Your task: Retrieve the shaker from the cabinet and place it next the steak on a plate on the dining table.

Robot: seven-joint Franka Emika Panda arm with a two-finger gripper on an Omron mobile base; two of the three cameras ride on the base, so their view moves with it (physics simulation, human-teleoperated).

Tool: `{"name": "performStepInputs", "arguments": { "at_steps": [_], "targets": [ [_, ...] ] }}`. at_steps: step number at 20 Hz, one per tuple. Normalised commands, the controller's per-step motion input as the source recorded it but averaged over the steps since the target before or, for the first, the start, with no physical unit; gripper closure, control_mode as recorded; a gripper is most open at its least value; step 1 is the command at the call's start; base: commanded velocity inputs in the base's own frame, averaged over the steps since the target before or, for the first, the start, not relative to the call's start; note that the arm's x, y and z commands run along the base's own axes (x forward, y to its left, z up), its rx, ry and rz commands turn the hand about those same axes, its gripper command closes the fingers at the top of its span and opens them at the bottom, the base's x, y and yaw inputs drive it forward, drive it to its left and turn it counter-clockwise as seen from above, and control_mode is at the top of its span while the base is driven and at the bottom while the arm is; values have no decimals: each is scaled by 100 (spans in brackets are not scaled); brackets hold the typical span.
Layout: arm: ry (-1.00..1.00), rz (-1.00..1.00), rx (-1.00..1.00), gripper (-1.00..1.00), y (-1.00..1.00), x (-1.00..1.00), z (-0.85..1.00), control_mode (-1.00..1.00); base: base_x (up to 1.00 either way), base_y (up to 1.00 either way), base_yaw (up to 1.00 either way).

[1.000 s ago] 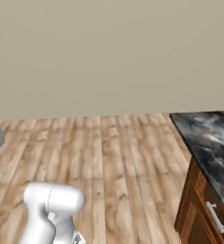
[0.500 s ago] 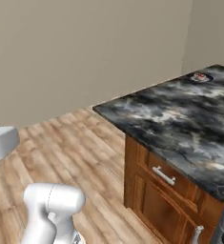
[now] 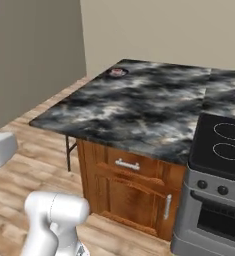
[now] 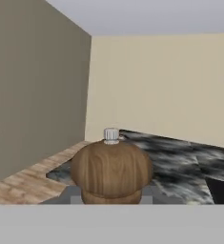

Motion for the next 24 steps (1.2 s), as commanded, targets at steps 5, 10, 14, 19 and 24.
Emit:
{"name": "performStepInputs", "arguments": {
  "at_steps": [5, 10, 14, 19, 24],
  "targets": [
    [0, 0, 0, 100, 0, 0, 0, 100, 7, 100, -29],
    [0, 0, 0, 100, 0, 0, 0, 100, -13, 100, -9],
    [0, 0, 0, 100, 0, 0, 0, 100, -1, 100, -14],
    [0, 0, 0, 100, 0, 0, 0, 100, 27, 100, -24],
    [0, 0, 0, 100, 0, 0, 0, 100, 70, 100, -39]
  ]
}}
